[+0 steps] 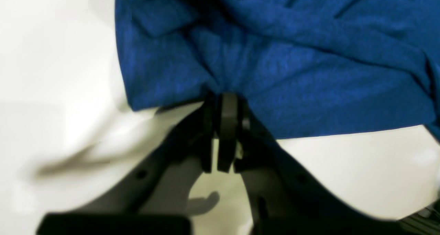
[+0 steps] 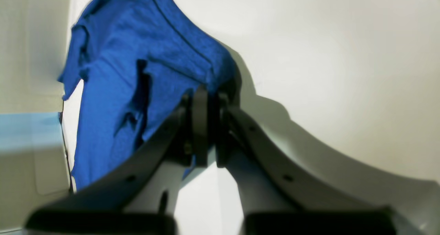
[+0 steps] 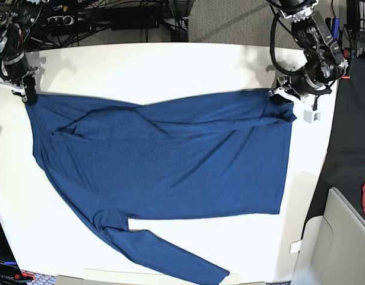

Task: Fold the T-shirt properly
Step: 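Regrasp the shoulder corners and drag the shirt toward the robot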

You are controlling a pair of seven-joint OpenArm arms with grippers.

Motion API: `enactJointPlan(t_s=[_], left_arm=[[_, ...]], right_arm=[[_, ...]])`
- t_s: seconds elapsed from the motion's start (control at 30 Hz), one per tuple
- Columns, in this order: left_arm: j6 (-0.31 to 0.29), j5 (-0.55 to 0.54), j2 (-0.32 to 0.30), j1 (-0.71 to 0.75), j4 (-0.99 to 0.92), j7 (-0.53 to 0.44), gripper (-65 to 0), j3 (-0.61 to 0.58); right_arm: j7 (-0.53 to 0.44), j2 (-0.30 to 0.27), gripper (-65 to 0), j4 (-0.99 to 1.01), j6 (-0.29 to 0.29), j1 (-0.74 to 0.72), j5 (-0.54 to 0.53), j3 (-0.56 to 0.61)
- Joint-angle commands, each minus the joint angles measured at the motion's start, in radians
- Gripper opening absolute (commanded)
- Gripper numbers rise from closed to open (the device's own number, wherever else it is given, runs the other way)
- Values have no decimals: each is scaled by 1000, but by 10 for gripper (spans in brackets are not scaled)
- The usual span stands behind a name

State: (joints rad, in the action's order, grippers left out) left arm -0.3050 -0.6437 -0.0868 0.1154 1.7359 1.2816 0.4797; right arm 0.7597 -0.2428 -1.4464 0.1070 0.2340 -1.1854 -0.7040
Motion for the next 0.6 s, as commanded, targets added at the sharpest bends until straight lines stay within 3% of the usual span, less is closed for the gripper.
enactJointPlan(t_s=[0.0, 0.2, 0.57], left_arm=[[-3, -18, -12, 10, 42, 7, -649, 3], [-3, -18, -12, 82, 138, 7, -649, 3], [-3, -18, -12, 194, 194, 5, -649, 4]], right_arm=[[-10, -19, -644, -35, 1, 12, -35, -21], [-10, -19, -644, -139, 3, 103, -92, -70], [-10, -11, -644, -221, 3, 210, -104, -119]])
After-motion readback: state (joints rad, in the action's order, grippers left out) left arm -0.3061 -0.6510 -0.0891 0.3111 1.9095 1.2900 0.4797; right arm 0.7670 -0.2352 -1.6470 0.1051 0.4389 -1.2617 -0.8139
